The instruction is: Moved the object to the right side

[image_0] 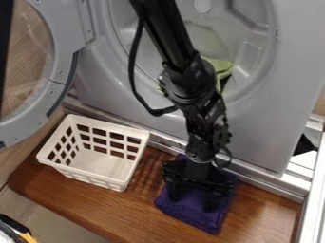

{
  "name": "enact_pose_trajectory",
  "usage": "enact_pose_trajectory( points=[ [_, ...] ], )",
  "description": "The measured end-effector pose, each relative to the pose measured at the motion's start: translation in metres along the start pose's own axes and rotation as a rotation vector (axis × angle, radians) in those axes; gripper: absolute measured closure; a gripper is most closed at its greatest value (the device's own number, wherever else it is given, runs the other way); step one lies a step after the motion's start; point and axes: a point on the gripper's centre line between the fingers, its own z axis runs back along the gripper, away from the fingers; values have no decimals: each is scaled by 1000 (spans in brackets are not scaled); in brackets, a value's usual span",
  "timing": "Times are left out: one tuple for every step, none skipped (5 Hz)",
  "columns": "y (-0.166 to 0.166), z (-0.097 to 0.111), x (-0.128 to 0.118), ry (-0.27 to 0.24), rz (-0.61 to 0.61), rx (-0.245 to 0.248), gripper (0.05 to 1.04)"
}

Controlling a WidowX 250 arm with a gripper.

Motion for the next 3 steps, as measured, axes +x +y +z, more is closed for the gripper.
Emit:
enact_pose_trajectory(
  points=[
    [-17, 1, -2, -11, -54, -18, 83],
    [-41, 3, -3, -28, -133, -38, 83],
    [-61, 4, -5, -31, -197, -54, 83]
  ],
)
